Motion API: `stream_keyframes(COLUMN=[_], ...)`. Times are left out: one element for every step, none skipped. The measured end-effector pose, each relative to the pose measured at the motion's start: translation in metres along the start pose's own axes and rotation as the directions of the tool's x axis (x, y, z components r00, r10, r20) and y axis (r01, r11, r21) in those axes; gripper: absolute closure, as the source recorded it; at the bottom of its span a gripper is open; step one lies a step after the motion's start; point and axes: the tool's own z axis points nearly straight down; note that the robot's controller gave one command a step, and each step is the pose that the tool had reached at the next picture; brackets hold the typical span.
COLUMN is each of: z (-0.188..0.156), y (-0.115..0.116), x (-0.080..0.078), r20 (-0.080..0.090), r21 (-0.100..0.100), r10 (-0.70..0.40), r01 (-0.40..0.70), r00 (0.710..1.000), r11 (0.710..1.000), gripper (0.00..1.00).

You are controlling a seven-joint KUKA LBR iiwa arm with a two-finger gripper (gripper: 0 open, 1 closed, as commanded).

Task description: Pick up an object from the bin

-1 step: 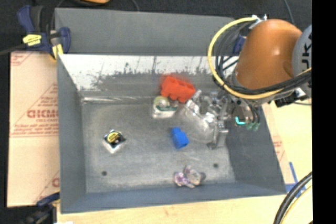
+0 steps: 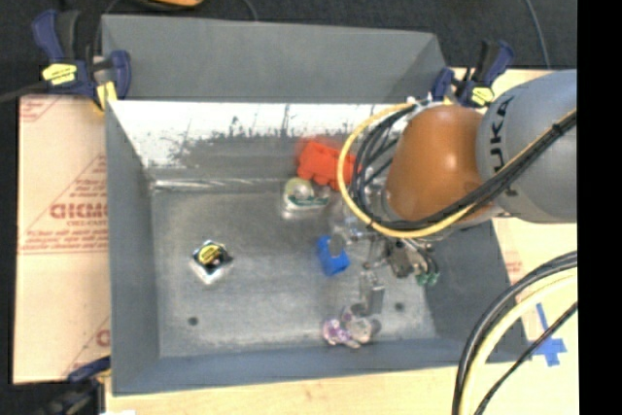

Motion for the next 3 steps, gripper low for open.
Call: stream_keyframes(z=[0.032,0.000,0.041], y=[-0.034,-0.056,-0.008], x=[-0.019,-0.004,-0.013], r20=[0.011,0.013,0.008], r21=[0.001,0.005,0.000], r10=[0.145,-0.068,0.068], r01=[-0.145,0.068,-0.068], r00=[0.989,0.998,0.998], r11=[0.989,0.998,0.998], gripper=[0.00,0.00,0.00])
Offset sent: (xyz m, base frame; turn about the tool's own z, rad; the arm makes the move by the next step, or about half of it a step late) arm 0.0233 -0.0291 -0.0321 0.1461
